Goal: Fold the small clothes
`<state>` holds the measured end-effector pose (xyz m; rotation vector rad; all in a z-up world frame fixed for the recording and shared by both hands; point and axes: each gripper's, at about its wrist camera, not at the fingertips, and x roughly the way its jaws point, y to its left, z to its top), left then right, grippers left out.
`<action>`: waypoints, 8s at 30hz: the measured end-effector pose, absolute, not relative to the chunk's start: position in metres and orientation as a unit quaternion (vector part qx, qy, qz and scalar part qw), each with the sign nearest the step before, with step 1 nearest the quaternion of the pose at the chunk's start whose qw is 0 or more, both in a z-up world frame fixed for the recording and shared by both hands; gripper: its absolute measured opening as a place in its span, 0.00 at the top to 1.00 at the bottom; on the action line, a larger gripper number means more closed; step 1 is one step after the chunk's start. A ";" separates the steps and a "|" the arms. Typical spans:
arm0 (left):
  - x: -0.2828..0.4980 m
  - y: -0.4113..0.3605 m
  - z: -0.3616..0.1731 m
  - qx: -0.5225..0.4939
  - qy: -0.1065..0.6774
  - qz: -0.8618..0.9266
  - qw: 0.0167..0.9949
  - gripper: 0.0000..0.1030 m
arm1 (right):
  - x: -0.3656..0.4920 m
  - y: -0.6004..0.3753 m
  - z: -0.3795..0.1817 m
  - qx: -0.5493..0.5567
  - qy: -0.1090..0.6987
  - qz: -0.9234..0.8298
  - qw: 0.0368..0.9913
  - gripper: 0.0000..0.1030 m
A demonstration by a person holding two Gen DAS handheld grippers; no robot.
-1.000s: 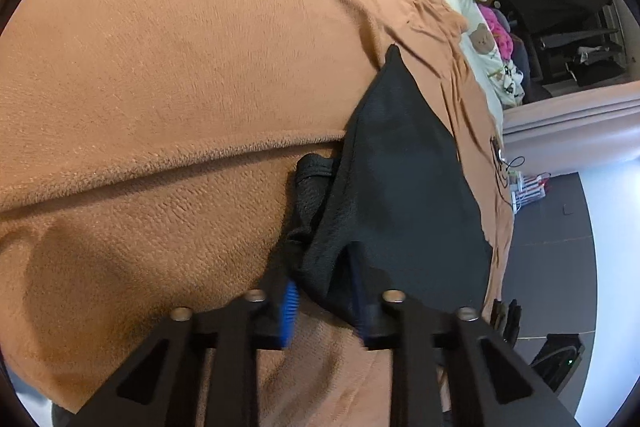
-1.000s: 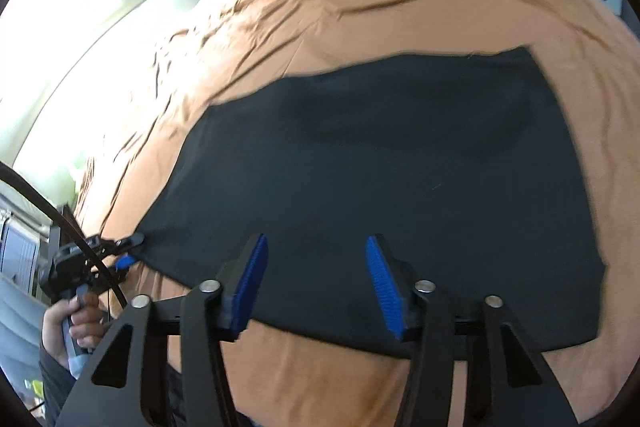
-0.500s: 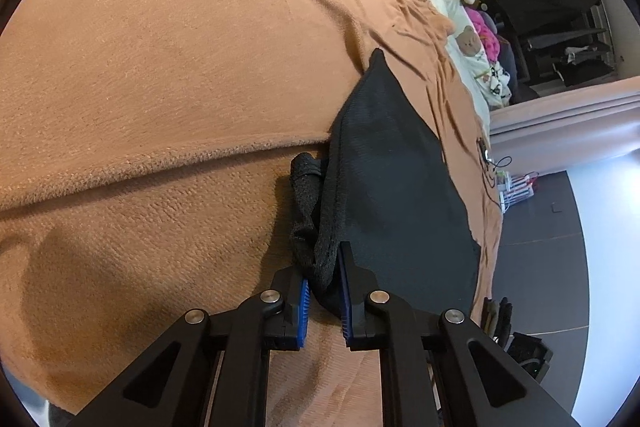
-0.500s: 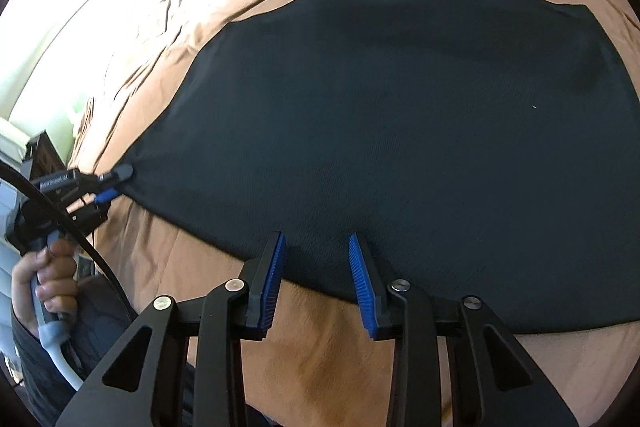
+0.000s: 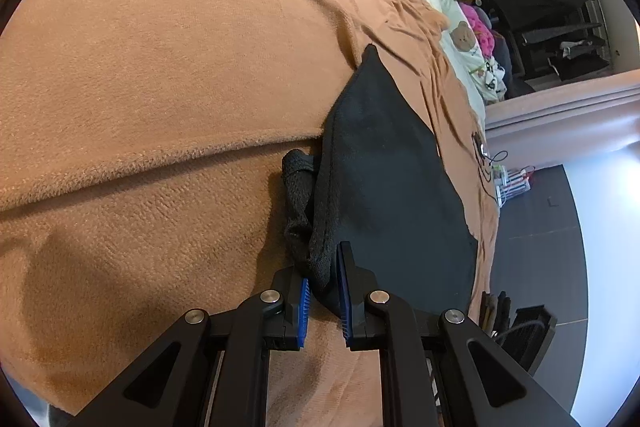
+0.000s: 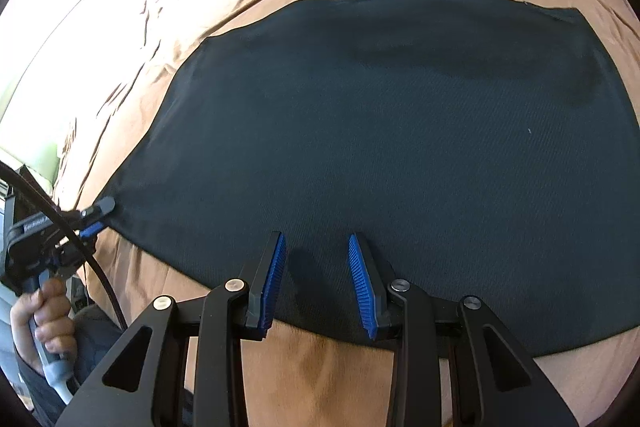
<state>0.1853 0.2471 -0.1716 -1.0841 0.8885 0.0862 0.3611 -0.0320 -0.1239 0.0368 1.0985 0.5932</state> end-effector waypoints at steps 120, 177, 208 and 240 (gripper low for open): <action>0.277 0.142 -0.025 -0.459 0.336 -0.183 0.802 0.98 | 0.371 -0.087 -0.130 0.124 0.525 0.321 0.778 0.90; 0.338 -0.048 -0.118 -0.316 0.532 -0.179 0.765 0.32 | 0.372 -0.307 -0.143 0.241 0.425 0.289 0.823 0.38; 0.304 0.021 -0.167 -0.363 0.536 -0.124 0.752 0.42 | 0.344 -0.251 -0.122 0.083 0.392 0.280 0.872 0.38; 0.301 0.017 -0.172 -0.246 0.572 -0.070 0.780 0.95 | 0.366 -0.228 -0.114 0.033 0.420 0.252 0.871 0.48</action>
